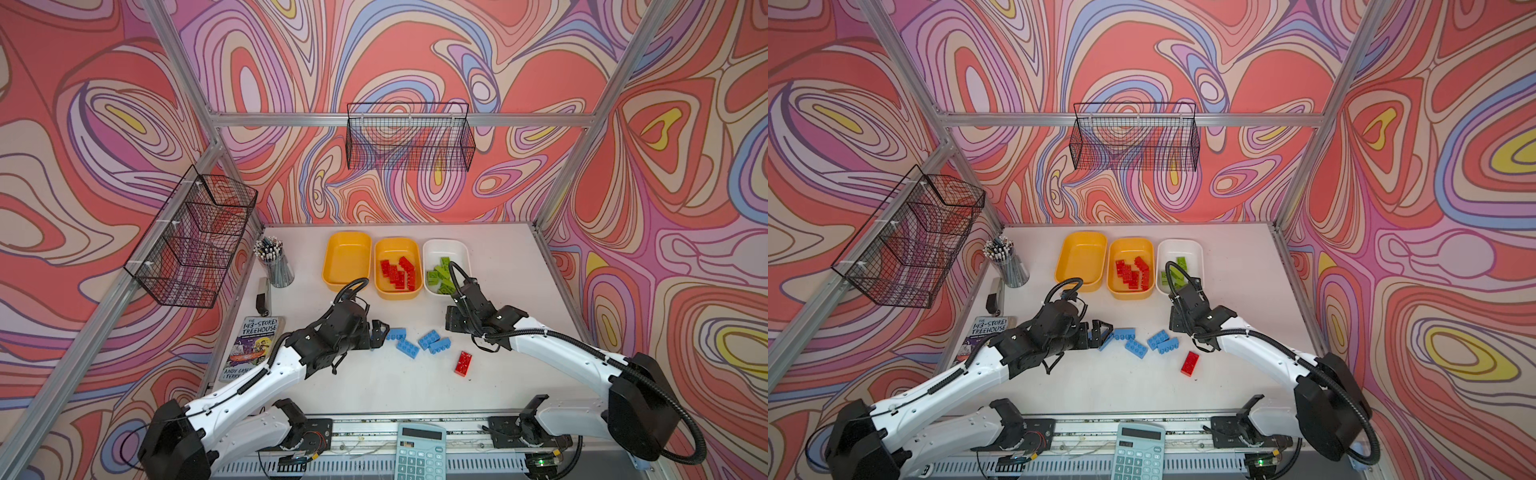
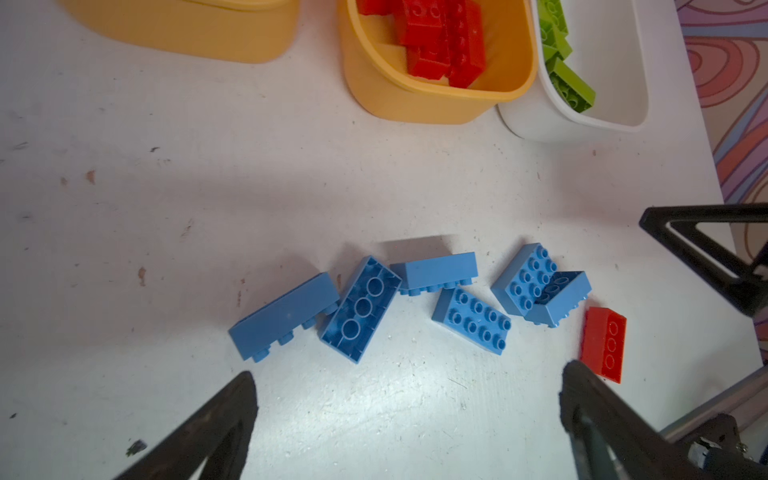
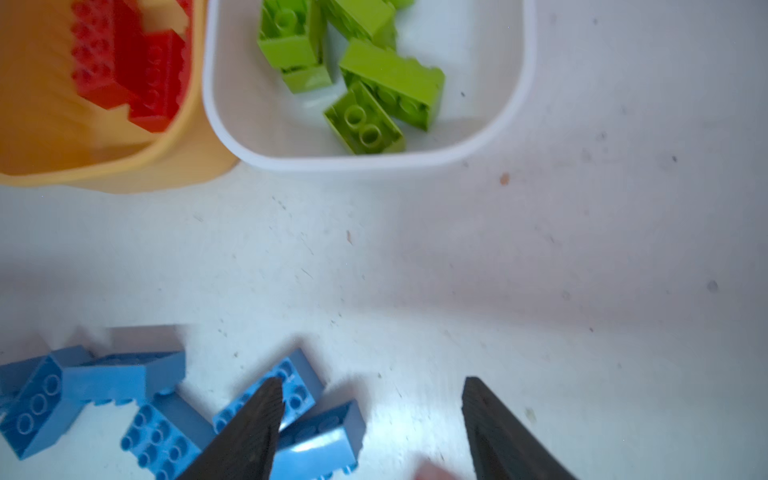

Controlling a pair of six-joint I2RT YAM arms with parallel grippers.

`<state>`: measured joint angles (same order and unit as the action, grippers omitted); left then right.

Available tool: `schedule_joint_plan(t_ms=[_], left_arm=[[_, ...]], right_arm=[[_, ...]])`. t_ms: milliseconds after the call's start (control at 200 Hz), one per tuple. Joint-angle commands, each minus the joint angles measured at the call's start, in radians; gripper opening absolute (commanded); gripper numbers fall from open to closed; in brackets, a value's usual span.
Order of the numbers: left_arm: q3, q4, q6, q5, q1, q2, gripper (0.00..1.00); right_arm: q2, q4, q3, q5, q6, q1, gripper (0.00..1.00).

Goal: Sort the legos into containers by color
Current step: 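Carry the red brick with the right gripper into the yellow tub with red bricks, then grasp the last red brick on the table with the right gripper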

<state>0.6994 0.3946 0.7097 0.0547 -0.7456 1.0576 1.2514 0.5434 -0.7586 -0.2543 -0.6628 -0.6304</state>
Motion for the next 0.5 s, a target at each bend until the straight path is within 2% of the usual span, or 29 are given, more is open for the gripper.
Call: schedule_joint_plan(t_ms=[0,240,496], left_arm=[[0.033,-0.064,-0.020,-0.014,-0.032,0.051,1.00],[0.064,-0.086,-0.034,-0.025,-0.070,0.116,1.00],[0.051,-0.080,-0.037,-0.007,-0.069,0.112,1.00]], right_arm=[[-0.081,0.083,0.064,-0.030,-0.123,-0.016,0.73],[-0.137,0.074,0.176,0.021,-0.236,-0.075,0.74],[-0.054,0.031,0.217,0.027,-0.348,-0.203,0.73]])
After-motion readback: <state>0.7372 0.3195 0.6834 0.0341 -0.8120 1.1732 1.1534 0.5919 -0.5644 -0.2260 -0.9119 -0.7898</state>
